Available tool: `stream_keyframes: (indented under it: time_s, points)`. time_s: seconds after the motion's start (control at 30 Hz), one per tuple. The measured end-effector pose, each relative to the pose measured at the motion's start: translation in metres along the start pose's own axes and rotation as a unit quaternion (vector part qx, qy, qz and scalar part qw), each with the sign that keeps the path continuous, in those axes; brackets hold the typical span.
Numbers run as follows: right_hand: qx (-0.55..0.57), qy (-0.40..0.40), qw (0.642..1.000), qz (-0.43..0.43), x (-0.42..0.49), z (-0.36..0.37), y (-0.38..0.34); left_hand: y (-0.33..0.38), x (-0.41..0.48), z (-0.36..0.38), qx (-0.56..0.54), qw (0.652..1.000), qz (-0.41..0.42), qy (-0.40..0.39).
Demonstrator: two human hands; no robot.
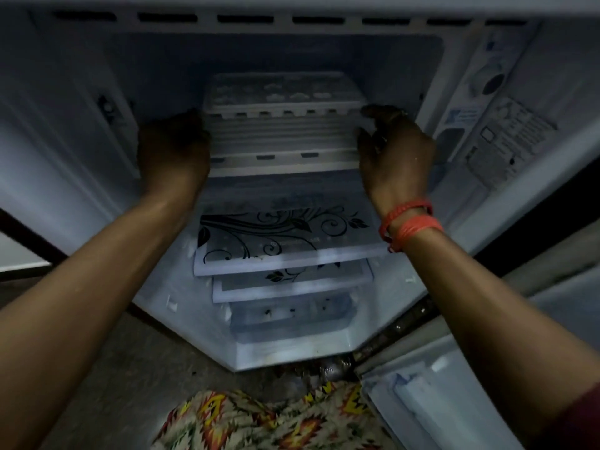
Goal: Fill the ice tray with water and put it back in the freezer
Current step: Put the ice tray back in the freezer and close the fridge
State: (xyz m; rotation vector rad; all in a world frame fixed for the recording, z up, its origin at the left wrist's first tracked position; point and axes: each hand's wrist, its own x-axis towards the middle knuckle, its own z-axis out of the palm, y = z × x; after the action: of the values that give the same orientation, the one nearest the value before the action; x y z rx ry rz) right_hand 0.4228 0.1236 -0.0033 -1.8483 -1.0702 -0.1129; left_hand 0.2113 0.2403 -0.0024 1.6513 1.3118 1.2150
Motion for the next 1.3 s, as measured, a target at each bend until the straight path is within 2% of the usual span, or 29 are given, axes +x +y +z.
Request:
stream_keyframes:
  time_s: [0.1,0.27,0.4,0.63,0.8,1.07,1.3]
  points:
    - [0.016,0.011,1.0,-0.002,-0.029,-0.017,-0.002,-0.005,-0.022,-0.008,-0.028,0.999,0.003,-0.014]
    - [-0.007,0.032,0.999,0.019,-0.094,-0.062,0.004,0.006,-0.091,-0.01,0.013,0.997,0.036,-0.062]
    - [-0.003,0.046,0.998,0.051,-0.156,-0.11,0.017,0.025,-0.154,-0.003,0.002,0.991,0.045,-0.124]
    - [-0.042,0.045,0.992,0.107,-0.258,-0.205,0.05,0.056,-0.27,0.01,0.039,0.961,0.13,-0.243]
    - [-0.08,0.069,0.985,0.139,-0.32,-0.274,0.071,0.087,-0.338,0.024,0.027,0.94,0.166,-0.298]
    - [-0.121,0.168,0.953,0.22,-0.396,-0.394,0.107,0.184,-0.429,0.058,0.0,0.875,0.342,-0.343]
    - [-0.122,0.265,0.897,0.333,-0.422,-0.483,0.119,0.31,-0.5,0.097,-0.046,0.805,0.517,-0.286]
